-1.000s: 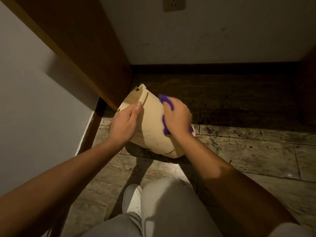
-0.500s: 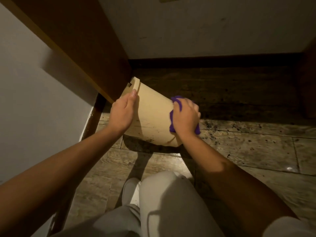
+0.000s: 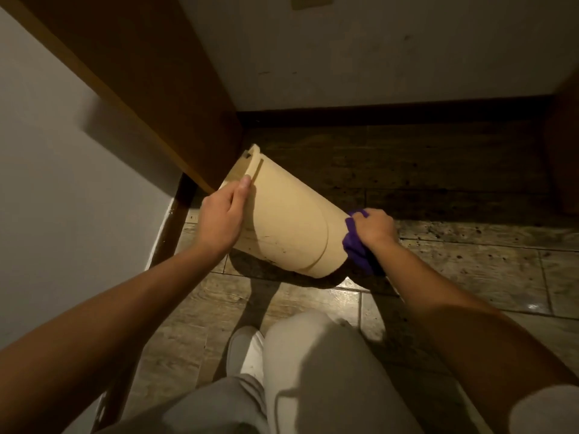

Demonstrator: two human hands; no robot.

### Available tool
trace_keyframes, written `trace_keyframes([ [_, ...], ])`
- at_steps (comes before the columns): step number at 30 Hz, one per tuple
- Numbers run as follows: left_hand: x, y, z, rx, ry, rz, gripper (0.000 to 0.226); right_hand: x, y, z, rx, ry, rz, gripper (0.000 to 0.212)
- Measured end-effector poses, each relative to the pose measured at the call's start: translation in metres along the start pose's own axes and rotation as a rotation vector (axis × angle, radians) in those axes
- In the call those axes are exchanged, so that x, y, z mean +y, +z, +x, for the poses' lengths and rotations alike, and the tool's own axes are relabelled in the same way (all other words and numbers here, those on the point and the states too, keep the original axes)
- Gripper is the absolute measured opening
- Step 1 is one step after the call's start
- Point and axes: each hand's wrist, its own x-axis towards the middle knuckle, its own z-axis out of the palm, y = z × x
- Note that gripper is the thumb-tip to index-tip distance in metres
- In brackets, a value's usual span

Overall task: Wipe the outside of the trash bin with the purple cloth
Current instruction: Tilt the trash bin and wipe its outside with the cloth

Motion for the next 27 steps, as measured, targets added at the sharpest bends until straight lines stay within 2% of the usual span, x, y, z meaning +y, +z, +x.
trace_keyframes([
  [2, 0.020, 0.008, 0.007, -0.046, 0.010, -0.019, 0.054, 0.004, -0.012, -0.003, 0.139, -0.044, -0.004, 0.035],
  [4, 0.041, 0.011, 0.021, -0.079, -0.035, -0.056, 0.051, -0.018, -0.024, -0.013, 0.324, -0.214, 0.089, 0.031],
  [5, 0.048, 0.011, 0.026, -0.103, -0.065, -0.095, 0.046, -0.034, -0.031, -0.019, 0.358, -0.308, 0.174, 0.030],
  [9, 0.052, 0.012, 0.022, -0.317, -0.170, -0.346, 0.021, -0.095, -0.037, -0.054, 0.240, -0.575, 0.461, 0.032],
  [12, 0.056, 0.025, 0.012, -0.272, -0.149, -0.429, 0.033, -0.121, -0.012, -0.081, 0.247, -0.727, 0.403, 0.039],
  [15, 0.052, 0.030, 0.009, -0.200, -0.174, -0.420, 0.038, -0.117, 0.019, -0.090, 0.306, -0.738, 0.158, 0.048],
  [21, 0.016, 0.020, 0.008, -0.125, -0.385, -0.474, 0.053, -0.064, 0.042, -0.054, 0.428, -0.690, -0.027, 0.042],
  [24, 0.009, 0.022, 0.007, -0.069, -0.452, -0.488, 0.060, -0.033, 0.036, -0.032, 0.444, -0.519, -0.030, 0.039],
  [27, 0.007, 0.020, 0.006, 0.004, -0.518, -0.527, 0.061, 0.001, 0.018, -0.016, 0.363, -0.382, -0.049, 0.040],
])
